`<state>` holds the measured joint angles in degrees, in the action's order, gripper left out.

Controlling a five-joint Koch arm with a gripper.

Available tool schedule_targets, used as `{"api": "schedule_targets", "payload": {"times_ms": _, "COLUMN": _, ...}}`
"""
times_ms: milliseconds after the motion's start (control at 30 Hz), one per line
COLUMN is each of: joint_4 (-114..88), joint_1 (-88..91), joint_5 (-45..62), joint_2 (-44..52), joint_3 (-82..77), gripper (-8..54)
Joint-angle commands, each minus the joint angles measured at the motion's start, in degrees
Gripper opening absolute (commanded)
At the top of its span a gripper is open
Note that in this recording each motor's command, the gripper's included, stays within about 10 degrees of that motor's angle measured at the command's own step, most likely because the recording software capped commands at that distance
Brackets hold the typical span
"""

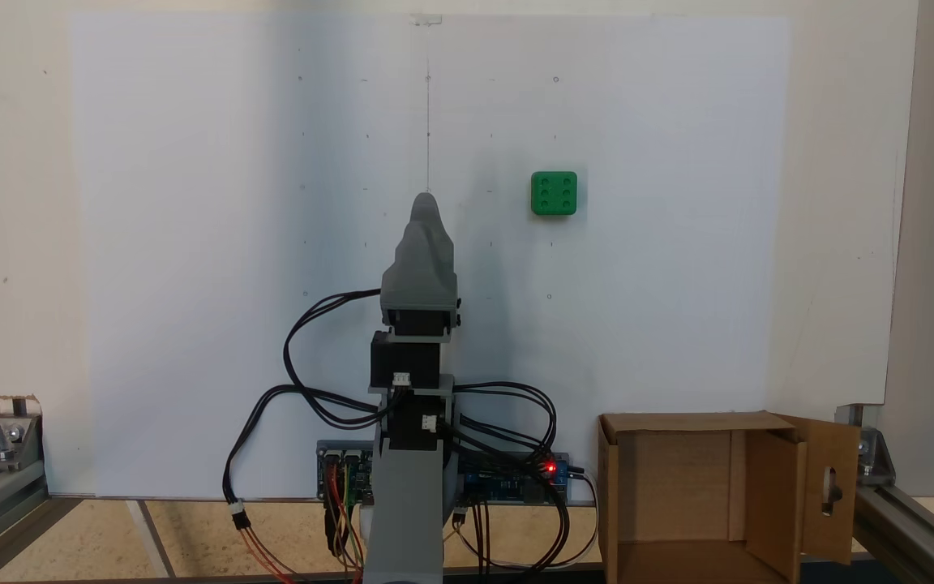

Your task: Grasp a green dice and put it in the bin.

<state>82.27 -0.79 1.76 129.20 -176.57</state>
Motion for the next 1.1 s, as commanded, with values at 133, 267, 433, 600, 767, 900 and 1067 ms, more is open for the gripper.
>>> {"api": "schedule_targets", "payload": {"times_ms": 133, "joint_4": -2.72, "joint_1": -0.88, "joint_5": -0.97, "joint_2": 6.42, "joint_3": -2.55, "gripper": 43.6}}
{"api": "schedule_targets", "payload": {"times_ms": 267, "joint_4": -2.72, "joint_1": -0.88, "joint_5": -0.97, "joint_2": 6.42, "joint_3": -2.55, "gripper": 43.6}}
{"api": "schedule_targets", "payload": {"times_ms": 433, "joint_4": -2.72, "joint_1": -0.79, "joint_5": -0.97, "joint_2": 6.33, "joint_3": -2.64, "gripper": 43.6}}
{"api": "schedule_targets", "payload": {"times_ms": 600, "joint_4": -2.72, "joint_1": -0.88, "joint_5": -0.97, "joint_2": 6.42, "joint_3": -2.55, "gripper": 43.6}}
{"api": "schedule_targets", "payload": {"times_ms": 767, "joint_4": -2.72, "joint_1": -0.88, "joint_5": -0.97, "joint_2": 6.42, "joint_3": -2.64, "gripper": 43.6}}
{"api": "schedule_targets", "payload": {"times_ms": 900, "joint_4": -2.64, "joint_1": -0.88, "joint_5": -0.88, "joint_2": 6.42, "joint_3": -2.55, "gripper": 43.6}}
{"api": "schedule_targets", "payload": {"times_ms": 1067, "joint_4": -2.64, "joint_1": -0.79, "joint_5": -0.44, "joint_2": 6.42, "joint_3": -1.32, "gripper": 43.6}}
